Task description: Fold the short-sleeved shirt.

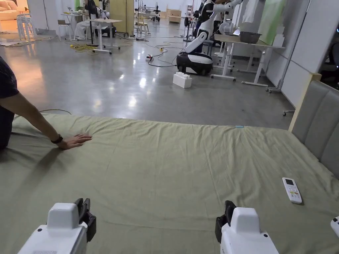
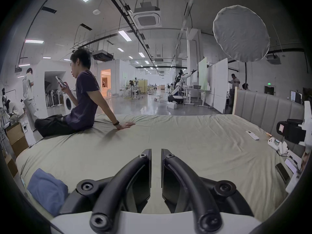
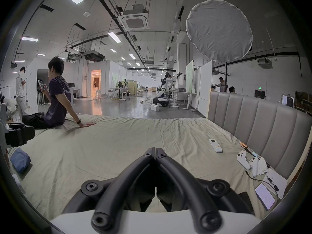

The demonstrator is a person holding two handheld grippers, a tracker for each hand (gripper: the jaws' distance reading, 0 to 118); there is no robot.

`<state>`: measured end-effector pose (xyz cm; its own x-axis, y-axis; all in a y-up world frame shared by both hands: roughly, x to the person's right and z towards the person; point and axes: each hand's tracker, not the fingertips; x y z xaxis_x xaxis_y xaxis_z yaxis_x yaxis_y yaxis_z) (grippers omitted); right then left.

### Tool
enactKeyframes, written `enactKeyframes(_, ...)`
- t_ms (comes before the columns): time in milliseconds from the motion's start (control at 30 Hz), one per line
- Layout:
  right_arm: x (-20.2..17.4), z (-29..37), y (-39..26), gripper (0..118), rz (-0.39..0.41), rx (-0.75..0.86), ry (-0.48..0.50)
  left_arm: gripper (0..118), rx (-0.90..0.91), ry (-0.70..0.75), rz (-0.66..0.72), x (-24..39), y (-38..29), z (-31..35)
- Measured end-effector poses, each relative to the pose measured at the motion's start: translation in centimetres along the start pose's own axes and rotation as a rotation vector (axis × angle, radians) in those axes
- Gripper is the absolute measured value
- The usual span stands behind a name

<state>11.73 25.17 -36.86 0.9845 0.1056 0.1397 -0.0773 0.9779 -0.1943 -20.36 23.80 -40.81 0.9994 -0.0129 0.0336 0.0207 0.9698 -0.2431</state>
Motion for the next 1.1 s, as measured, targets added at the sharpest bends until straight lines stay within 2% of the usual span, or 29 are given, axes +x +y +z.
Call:
enactKeyframes(133, -0.3, 0.1, -0.2, 0, -0.005, 0.015, 0.002, 3, 0.034, 0.011, -0.001, 1.0, 0.7, 0.3)
enactKeyframes(600, 0.5, 0.5, -0.5, 0, -0.037, 0.016, -0.004, 3, 0.063, 0.036, -0.018, 1.3, 1.9, 0.4)
enactKeyframes(1100, 0.5, 0.5, -0.2, 1, -0.038, 0.009, 0.002, 4, 0.061, 0.034, -0.046, 0.9, 2.0, 0.7)
